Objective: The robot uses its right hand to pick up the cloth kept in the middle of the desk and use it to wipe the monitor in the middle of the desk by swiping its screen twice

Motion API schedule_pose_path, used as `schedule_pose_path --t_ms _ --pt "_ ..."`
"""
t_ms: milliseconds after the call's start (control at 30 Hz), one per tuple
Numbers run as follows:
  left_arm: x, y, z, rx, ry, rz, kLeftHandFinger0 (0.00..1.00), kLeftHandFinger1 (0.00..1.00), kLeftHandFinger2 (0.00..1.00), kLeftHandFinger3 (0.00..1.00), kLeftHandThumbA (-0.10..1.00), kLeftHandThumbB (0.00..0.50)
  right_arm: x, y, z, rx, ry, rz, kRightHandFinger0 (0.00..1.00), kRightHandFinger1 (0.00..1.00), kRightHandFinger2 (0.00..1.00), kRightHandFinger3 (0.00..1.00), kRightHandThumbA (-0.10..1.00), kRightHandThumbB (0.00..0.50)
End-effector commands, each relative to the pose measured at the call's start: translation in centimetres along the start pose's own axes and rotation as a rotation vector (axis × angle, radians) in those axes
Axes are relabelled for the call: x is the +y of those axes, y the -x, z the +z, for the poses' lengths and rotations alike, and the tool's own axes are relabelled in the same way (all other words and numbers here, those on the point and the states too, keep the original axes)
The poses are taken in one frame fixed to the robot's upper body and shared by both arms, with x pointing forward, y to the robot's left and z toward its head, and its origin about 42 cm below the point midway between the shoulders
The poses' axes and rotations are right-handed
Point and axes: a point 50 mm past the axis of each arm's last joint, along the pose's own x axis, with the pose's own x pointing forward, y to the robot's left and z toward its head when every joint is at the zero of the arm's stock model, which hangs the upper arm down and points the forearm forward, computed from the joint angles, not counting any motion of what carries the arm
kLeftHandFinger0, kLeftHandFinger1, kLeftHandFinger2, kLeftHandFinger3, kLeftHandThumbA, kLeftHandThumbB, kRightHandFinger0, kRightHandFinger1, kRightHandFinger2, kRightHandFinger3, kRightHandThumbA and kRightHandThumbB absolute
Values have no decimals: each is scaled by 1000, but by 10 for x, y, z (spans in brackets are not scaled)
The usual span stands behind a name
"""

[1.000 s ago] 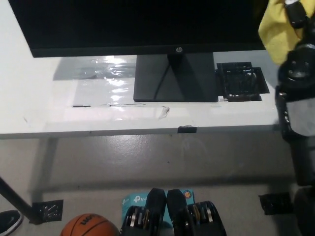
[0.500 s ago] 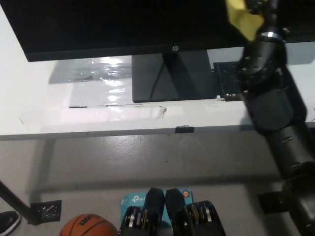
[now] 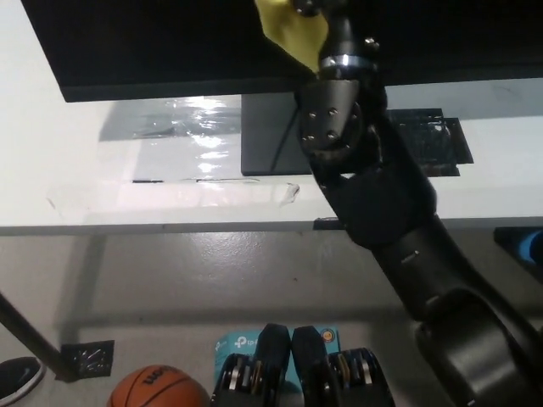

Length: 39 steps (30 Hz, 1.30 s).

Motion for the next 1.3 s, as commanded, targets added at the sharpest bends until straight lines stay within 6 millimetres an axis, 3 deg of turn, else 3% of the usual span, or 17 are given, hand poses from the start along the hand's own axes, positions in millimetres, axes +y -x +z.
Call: schedule_pose_path --t_ms 0,167,233,300,333,400,433,567,733,867,933,967,1000,1133,1167,1200,1267 --pt "4 2 3 -9 -28 1 727 579 0 5 533 500 -2 -25 45 -151 2 -47 0 0 44 453 -100 92" --pt "4 4 2 -7 -24 -2 732 585 0 0 545 500 -2 -29 29 -200 95 -30 0 0 141 389 -100 104" --pt "3 5 2 -8 -23 -6 749 593 0 0 534 500 -7 -34 17 -226 146 -34 0 0 149 366 -100 61" --pt "4 5 2 -10 8 3 747 596 0 0 490 500 -15 -42 7 -256 189 -43 0 0 152 249 -100 90" --pt "5 4 1 -12 2 4 736 588 0 0 495 500 -19 -45 2 -267 208 -43 0 0 160 169 -100 46" --pt "5 4 1 -16 -4 5 722 584 0 0 503 500 -24 -50 -5 -288 234 -51 0 0 195 47 -100 35" --pt "5 5 2 -11 -23 8 705 559 0 0 519 500 -38 -55 -19 -308 315 -52 0 0 226 264 -100 64" --pt "5 5 0 -14 -16 12 720 569 0 0 522 500 -58 -53 -41 -329 375 -38 0 0 177 437 -100 144" --pt "4 6 -5 -8 -15 6 721 570 0 0 529 500 -86 -40 -81 -337 483 -34 0 0 19 347 -100 238" --pt "4 7 -6 -2 -7 11 719 576 0 0 515 500 -103 -32 -101 -325 521 -21 0 0 20 336 -100 204" --pt "2 9 -7 1 4 10 720 576 0 0 501 500 -123 -25 -125 -313 551 -32 0 0 42 312 -100 175" --pt "1 10 -8 5 7 10 724 578 0 0 500 500 -130 -23 -131 -302 556 -29 0 0 41 349 -100 199" --pt "0 10 -10 9 15 11 725 578 0 0 498 500 -134 -23 -138 -283 557 -26 0 0 41 347 -100 179" --pt "-2 10 -15 24 12 11 740 581 0 0 508 500 -157 -19 -164 -197 602 -41 0 0 34 420 -100 250" --pt "-3 9 -16 28 16 12 731 569 0 0 499 500 -161 -19 -169 -190 601 -50 0 0 21 389 -100 271" --pt "-3 9 -17 17 5 16 671 533 0 1 521 500 -165 -19 -175 -162 591 -55 0 0 4 258 -100 232" --pt "-4 10 -17 8 -6 18 642 530 0 13 538 500 -167 -19 -179 -157 601 -60 0 0 37 206 -100 193"
